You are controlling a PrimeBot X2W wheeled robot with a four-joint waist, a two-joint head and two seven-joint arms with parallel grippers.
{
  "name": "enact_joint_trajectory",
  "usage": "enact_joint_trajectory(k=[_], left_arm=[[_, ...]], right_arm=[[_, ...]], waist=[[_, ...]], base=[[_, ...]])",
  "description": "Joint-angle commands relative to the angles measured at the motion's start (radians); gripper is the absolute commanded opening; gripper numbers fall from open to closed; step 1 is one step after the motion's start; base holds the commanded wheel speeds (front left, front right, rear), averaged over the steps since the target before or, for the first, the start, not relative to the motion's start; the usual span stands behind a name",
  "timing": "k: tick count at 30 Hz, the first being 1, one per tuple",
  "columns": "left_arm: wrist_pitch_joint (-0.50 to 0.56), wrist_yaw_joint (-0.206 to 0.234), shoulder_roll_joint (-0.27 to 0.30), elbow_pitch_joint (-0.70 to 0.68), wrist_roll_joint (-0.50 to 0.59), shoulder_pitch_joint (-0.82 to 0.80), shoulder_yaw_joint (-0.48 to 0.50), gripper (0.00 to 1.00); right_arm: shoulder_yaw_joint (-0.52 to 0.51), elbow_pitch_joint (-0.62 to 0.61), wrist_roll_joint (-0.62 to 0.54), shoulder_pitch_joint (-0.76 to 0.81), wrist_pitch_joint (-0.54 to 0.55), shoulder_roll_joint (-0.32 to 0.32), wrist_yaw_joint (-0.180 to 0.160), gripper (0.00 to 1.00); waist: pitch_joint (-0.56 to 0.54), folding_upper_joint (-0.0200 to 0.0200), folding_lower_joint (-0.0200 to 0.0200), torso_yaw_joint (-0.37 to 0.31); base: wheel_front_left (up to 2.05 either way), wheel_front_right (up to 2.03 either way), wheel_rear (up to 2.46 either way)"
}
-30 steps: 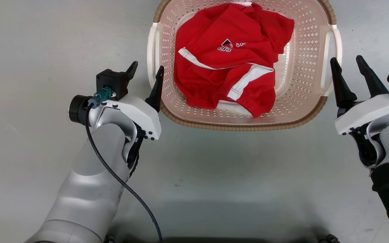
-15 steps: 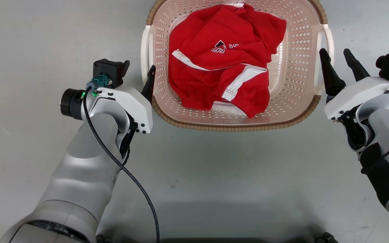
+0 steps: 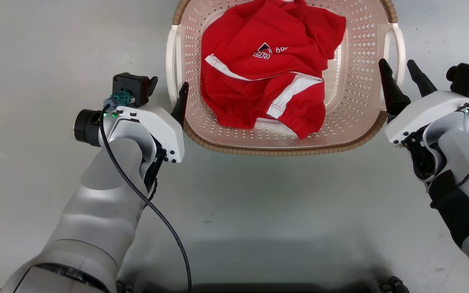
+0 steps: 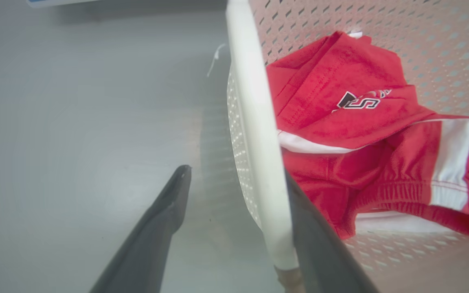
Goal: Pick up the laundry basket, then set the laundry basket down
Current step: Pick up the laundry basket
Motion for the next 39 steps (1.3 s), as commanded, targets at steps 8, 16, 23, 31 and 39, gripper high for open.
enact_joint_trajectory(k=[8,16,23,31,39], left_arm=[[-0.011,-0.002,0.034,0.012,-0.035,0.0,-0.009,1.0],[-0.012,-0.002,0.037,0.017,-0.053,-0.013,-0.025,1.0],[-0.012,-0.002,0.04,0.007,-0.076,-0.021,-0.047,0.0],[-0.013,-0.002,0.044,0.014,-0.109,-0.026,-0.067,0.0],[-0.007,-0.002,0.05,0.033,-0.138,-0.022,-0.065,0.0]], right_arm=[[0.045,-0.004,0.045,0.021,-0.01,0.01,0.004,1.0],[0.058,-0.002,0.065,0.007,-0.01,0.013,0.004,1.0],[0.069,-0.002,0.09,-0.006,-0.01,0.014,0.004,0.0],[0.082,0.013,0.1,-0.017,-0.01,0.013,0.004,0.0],[0.103,0.064,0.099,-0.033,-0.01,0.013,0.004,0.0]], waist=[[0.009,0.0,0.0,-0.002],[0.017,0.0,0.0,-0.004],[0.026,0.0,0.0,-0.004],[0.024,0.0,0.0,-0.002],[0.009,0.0,0.0,-0.003]], base=[[0.0,0.0,0.0],[0.0,0.0,0.0],[0.0,0.0,0.0],[0.0,0.0,0.0],[0.0,0.0,0.0]])
